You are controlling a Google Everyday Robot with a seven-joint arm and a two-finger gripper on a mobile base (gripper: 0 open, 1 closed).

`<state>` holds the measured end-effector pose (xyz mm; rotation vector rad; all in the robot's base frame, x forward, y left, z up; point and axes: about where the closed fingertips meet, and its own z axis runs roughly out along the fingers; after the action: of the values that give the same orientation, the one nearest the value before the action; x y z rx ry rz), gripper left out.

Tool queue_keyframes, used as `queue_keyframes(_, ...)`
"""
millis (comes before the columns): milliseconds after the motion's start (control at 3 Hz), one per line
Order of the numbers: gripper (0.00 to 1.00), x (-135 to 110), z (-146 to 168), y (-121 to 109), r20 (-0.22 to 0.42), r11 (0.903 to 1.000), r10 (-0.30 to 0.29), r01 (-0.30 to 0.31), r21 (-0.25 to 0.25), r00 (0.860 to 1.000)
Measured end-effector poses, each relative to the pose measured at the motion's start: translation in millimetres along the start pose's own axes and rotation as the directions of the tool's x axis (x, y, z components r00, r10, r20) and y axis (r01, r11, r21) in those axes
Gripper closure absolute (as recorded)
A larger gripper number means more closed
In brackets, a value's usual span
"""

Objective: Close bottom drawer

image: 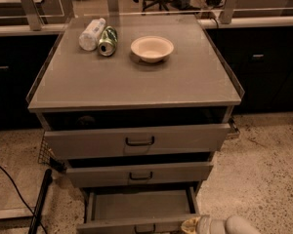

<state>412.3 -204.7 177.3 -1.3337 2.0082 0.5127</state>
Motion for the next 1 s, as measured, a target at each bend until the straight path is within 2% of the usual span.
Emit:
queue_keyframes(333, 1.00, -18.2, 9.5, -10.4, 0.059, 0.9992, -0.036, 0.035, 0.018, 0.998)
queue_keyframes(667, 1.00, -27.5, 25.6, -29.3, 0.082, 0.9970, -0.061, 0.057, 0.052, 0.995)
queue_keyframes(1000, 1.00, -27.5, 25.7, -29.4, 0.082, 0.9970, -0.061, 0.057, 0.052, 0.995)
